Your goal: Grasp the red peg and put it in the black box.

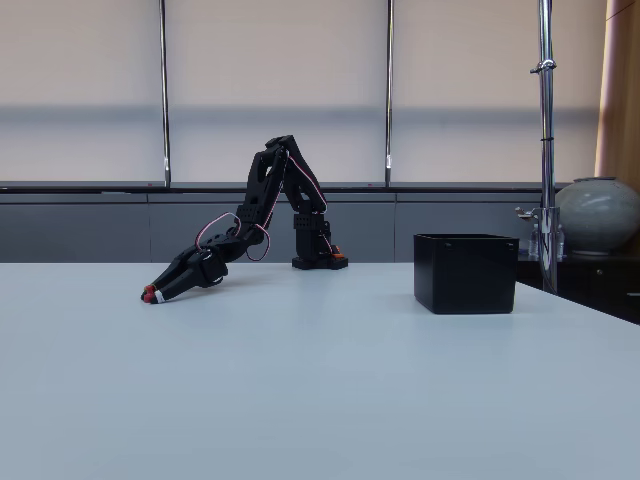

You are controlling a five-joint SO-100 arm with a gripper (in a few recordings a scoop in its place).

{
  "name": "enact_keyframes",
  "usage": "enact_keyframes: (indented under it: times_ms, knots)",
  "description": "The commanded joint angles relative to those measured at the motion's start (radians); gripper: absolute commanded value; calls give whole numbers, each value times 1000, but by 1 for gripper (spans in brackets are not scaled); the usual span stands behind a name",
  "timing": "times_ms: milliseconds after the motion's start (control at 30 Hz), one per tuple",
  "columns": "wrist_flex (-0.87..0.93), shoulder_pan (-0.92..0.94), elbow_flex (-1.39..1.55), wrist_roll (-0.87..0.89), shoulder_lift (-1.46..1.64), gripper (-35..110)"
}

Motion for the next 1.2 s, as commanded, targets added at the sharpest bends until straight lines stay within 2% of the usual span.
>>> enact_keyframes:
  times_ms: [0,367,567,633,733,933,1167]
  knots:
    - [-5,21,21,8,18,1]
    - [31,21,-2,-9,0,0]
    - [360,18,-26,-61,-241,0]
    - [416,8,-57,-89,-336,0]
    - [367,-23,-163,-97,-466,0]
    - [132,-98,-405,-104,-686,0]
    - [67,-206,-480,-106,-831,0]
